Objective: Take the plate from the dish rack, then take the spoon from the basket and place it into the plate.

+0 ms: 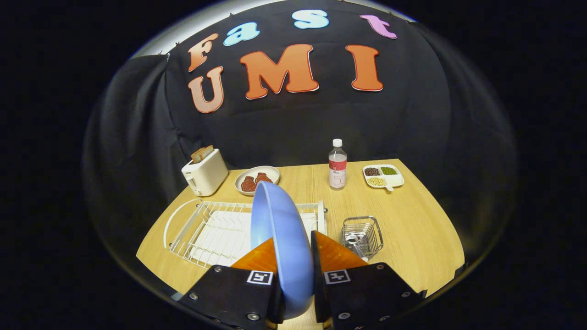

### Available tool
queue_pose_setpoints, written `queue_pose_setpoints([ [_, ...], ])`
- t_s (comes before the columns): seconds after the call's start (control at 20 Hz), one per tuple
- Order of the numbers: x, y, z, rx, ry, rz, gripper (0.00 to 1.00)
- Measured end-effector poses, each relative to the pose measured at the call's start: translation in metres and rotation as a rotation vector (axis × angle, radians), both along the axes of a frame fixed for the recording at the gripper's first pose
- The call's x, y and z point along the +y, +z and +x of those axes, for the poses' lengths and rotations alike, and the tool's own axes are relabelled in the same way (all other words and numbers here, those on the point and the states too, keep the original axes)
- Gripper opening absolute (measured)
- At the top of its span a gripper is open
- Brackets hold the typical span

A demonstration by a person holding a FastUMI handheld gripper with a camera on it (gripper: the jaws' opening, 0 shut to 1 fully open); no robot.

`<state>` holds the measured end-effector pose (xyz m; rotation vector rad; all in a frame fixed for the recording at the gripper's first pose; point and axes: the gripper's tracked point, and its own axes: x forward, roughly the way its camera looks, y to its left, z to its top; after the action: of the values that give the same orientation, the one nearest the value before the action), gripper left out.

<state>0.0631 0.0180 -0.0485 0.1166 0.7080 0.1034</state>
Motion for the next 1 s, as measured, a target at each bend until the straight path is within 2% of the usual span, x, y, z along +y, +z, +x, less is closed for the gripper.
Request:
queue_pose_setpoints([
  [0.4, 0.001, -0.026, -0.066, 0.031, 0.004, 0.104, 0.26],
  [0.7, -0.007, -0.048, -0.101, 0.048, -0.051, 0.199, 0.26],
  [0.85, 0.002, -0.065, -0.118, 0.093, -0.056, 0.269, 0.26],
  [1.0, 0.006, -0.082, -0.13, 0.125, -0.067, 0.288, 0.26],
])
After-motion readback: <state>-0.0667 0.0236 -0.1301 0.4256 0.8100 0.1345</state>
